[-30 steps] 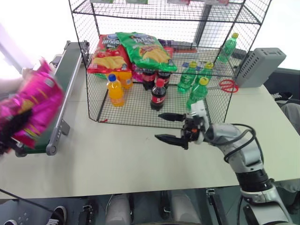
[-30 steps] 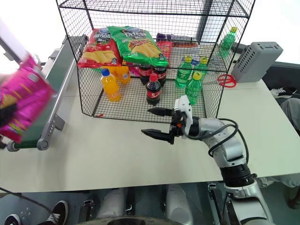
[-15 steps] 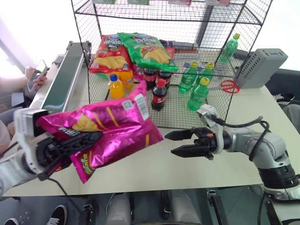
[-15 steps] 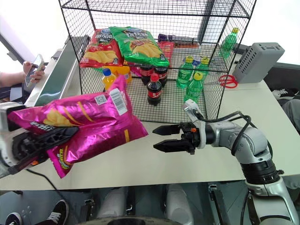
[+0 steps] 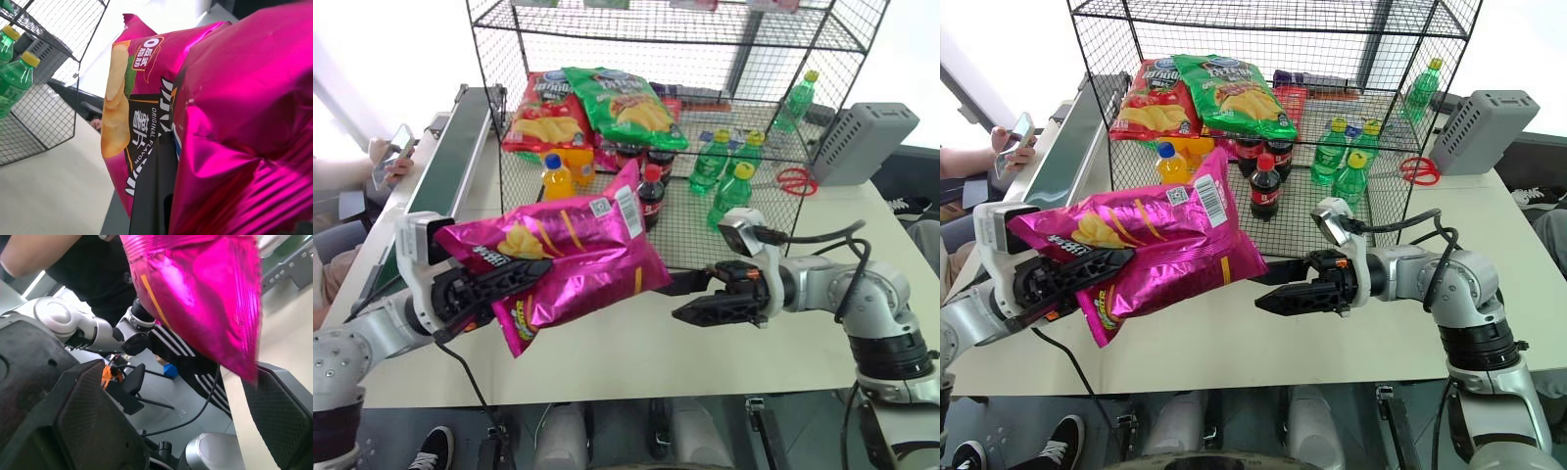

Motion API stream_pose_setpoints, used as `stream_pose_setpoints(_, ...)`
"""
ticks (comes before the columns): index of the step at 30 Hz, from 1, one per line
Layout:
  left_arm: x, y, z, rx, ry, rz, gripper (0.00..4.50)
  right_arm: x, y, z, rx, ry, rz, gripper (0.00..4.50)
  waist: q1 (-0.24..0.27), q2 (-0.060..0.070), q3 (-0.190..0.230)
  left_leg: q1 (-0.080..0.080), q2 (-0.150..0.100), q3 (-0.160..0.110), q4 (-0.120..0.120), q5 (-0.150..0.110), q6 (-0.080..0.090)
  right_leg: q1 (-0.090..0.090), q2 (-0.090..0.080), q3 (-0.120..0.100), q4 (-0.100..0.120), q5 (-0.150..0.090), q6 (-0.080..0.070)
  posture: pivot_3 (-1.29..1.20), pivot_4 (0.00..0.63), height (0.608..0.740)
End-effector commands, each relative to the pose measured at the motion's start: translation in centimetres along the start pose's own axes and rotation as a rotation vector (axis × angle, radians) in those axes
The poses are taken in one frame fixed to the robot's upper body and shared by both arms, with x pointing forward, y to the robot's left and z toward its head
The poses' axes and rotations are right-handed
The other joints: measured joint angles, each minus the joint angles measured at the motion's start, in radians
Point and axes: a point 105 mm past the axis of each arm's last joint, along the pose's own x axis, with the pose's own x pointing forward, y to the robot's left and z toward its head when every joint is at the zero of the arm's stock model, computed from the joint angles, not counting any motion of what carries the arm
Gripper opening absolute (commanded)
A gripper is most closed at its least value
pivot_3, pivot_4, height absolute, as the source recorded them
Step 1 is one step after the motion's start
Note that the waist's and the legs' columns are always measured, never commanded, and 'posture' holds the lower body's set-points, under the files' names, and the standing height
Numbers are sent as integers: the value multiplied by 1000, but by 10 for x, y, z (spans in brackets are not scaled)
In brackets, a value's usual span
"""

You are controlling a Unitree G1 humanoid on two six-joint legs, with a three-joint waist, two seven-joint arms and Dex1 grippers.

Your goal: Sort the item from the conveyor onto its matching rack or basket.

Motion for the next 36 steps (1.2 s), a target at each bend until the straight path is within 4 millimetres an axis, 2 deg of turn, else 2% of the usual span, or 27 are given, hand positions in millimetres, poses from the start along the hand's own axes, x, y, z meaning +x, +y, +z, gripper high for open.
stream_pose_setpoints(1, 3, -3, -2, -6, 14, -33, 29, 9, 6, 12, -56, -22, 31, 4500, 2, 0, 0, 0, 0, 0, 0, 0, 0, 0, 0, 0, 0, 0, 0, 0, 150, 740)
stream_pose_setpoints(4, 5, -5, -2, -23, 3, -55, 29, 10, 2, 13, -66, -29, 11, 4500, 5, 0, 0, 0, 0, 0, 0, 0, 0, 0, 0, 0, 0, 0, 0, 0, 150, 740)
stream_pose_setpoints(8, 6, -5, -1, -29, -12, -64, 29, 12, 9, 19, -68, -57, 47, 4500, 5, 0, 0, -1, 0, 0, 0, 0, 0, 0, -1, 0, -1, 0, 0, 0, 150, 740)
stream_pose_setpoints(10, 8, -8, 0, -28, -7, -79, 29, 14, 3, 17, -90, -41, 2, 4500, 5, 0, 0, -1, 0, 0, 0, 0, 0, 0, -1, 0, -1, 0, 0, 0, 150, 740)
stream_pose_setpoints(18, 8, -11, 1, -64, -16, -99, 29, 10, 3, 23, -86, -97, 9, 4500, 3, 0, 0, -1, 0, -1, 0, 0, 0, 0, -1, 0, -1, 0, 0, 0, 150, 740)
stream_pose_setpoints(20, 8, -5, -4, -72, -5, -76, 29, 9, 11, 27, -65, -113, 61, 4500, 4, 0, 0, -1, 0, 0, 0, 0, 0, 0, -1, 0, -1, 0, 0, 0, 150, 740)
stream_pose_setpoints(23, 9, 2, -6, -64, -13, -57, 29, 13, 17, 22, -54, -75, 88, 4500, 4, 0, 0, -1, 0, 0, 0, 0, 0, 0, -1, 0, -1, 0, 0, 0, 150, 740)
stream_pose_setpoints(28, 14, 10, -9, -21, -18, -37, 29, 16, 17, 14, -34, -29, 84, 4500, 4, 0, 0, -2, 0, 0, 0, 0, 0, 0, -1, 0, -1, 0, 0, 0, 150, 740)
stream_pose_setpoints(31, 13, 13, -11, -11, -20, -23, 0, 17, 15, 12, -34, -15, 70, 3726, 4, 0, 0, -2, 0, 0, 0, 0, 0, -1, -1, 0, -1, 0, 0, 0, 150, 740)
stream_pose_setpoints(36, 11, 11, -13, 7, 16, -26, 0, 16, 12, 11, -35, -6, 49, 1086, 4, 0, 0, -2, 0, -1, 0, 0, 0, -1, 0, 0, -1, 0, 0, 0, 150, 740)
